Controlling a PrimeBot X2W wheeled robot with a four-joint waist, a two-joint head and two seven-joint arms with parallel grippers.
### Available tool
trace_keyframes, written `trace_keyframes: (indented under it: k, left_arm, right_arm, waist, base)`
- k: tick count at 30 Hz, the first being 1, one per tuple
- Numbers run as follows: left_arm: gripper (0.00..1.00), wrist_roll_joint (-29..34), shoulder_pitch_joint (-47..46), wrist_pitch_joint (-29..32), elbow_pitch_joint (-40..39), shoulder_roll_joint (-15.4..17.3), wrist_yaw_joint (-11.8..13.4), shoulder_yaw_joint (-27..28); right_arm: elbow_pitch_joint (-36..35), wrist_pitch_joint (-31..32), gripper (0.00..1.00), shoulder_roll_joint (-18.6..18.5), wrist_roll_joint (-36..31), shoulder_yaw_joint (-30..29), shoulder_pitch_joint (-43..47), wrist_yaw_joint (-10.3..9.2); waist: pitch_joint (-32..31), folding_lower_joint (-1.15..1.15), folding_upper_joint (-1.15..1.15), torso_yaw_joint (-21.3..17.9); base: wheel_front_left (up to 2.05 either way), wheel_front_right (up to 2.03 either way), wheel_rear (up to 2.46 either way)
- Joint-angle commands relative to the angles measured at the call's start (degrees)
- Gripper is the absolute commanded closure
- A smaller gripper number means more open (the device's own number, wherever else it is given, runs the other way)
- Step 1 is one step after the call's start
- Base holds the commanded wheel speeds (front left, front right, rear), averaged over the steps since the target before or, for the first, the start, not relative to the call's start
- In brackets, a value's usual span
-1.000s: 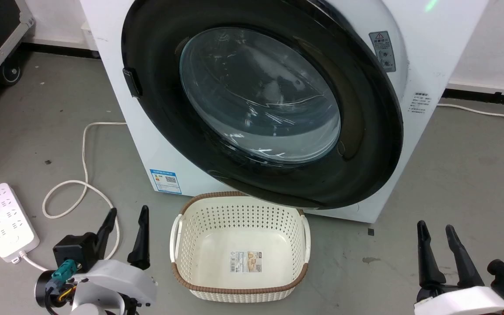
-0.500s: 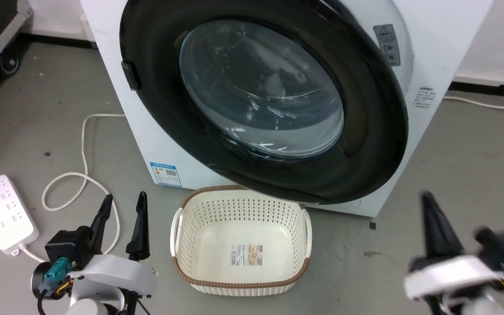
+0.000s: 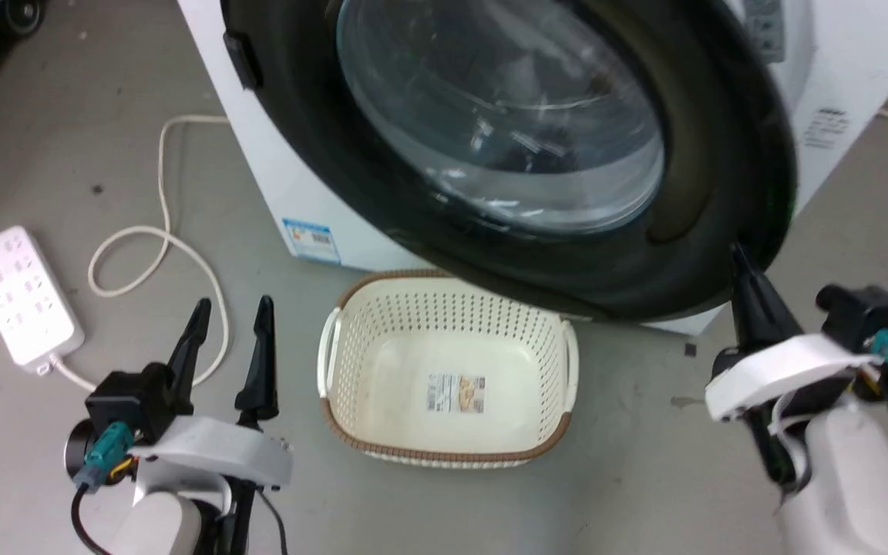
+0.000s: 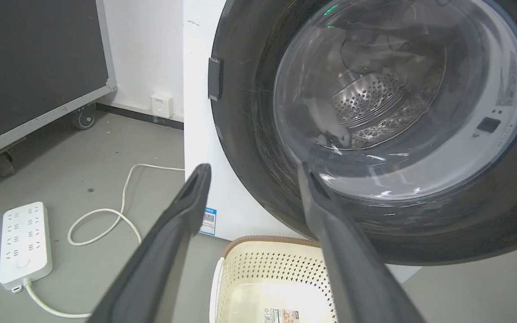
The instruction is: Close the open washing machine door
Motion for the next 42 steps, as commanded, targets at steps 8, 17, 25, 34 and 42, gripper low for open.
trace_keyframes:
  k: [8, 17, 25, 34, 42]
  left_arm:
    - [0.0, 0.6, -4.9, -0.7, -0.4, -0.8, -1.0, -0.8]
    - [0.0, 1.1, -7.7, -0.8, -0.2, -0.9, -1.7, -1.6]
    - [0.0, 1.2, -7.4, -1.1, 1.3, -0.4, -1.6, -1.4]
    - [0.0, 0.8, -4.4, -1.5, 2.4, 0.3, -1.2, -0.7]
    - [0.0, 0.7, -1.9, -1.1, 3.0, 0.4, -0.8, -1.4]
  right_arm:
    - [4.5, -2.3, 1.0, -0.1, -7.5, -12.6, -13.1, 0.06]
    - [5.2, -3.6, 1.0, -0.1, -8.0, -17.0, -20.6, 0.06]
    - [2.8, -4.1, 1.0, -0.1, -5.2, -15.9, -19.8, 0.06]
    - [-10.1, -4.1, 1.0, -0.1, -0.9, -13.1, -5.9, 0.06]
    - [-13.8, -1.3, 1.0, -0.1, -0.5, -4.1, 9.1, 0.06]
  waist:
    - [7.3, -0.01, 0.0, 2.4]
    - [11.1, -0.01, 0.0, 2.5]
    - [8.1, -0.01, 0.0, 0.1]
    - [0.0, -0.01, 0.0, -5.1]
    - [-5.4, -0.01, 0.0, -7.7]
  base:
    - [0.0, 0.0, 0.0]
    - [0.0, 0.0, 0.0]
    - [0.0, 0.0, 0.0]
    - [0.0, 0.0, 0.0]
    - [0.0, 0.0, 0.0]
